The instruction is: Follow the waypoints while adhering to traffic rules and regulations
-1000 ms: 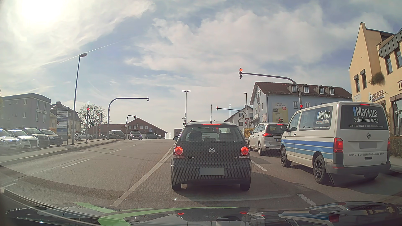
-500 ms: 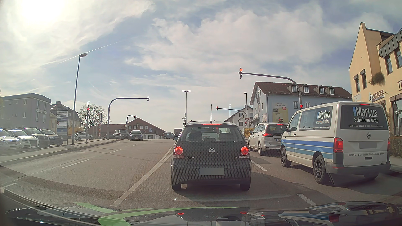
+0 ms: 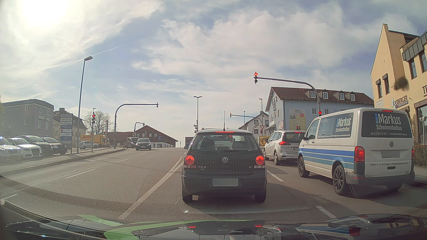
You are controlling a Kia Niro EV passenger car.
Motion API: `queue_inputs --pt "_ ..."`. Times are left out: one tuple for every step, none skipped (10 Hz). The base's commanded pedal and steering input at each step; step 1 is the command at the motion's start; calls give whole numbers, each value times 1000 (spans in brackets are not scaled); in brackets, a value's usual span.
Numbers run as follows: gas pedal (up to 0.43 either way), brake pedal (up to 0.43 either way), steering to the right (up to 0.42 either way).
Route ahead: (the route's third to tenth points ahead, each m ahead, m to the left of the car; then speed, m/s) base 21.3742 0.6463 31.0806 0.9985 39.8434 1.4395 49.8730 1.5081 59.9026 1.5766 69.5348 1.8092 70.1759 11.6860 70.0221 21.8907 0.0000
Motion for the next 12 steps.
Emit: queue_inputs --pt "0 341 -32" --pt "0 341 -32" --pt "0 341 -32" --pt "0 341 -32" --pt "0 341 -32" --pt "0 341 -32" --pt "0 341 -32" --pt "0 341 -32" --pt "0 341 -32" --pt "0 341 -32" --pt "0 341 -32" --pt "0 341 -32"
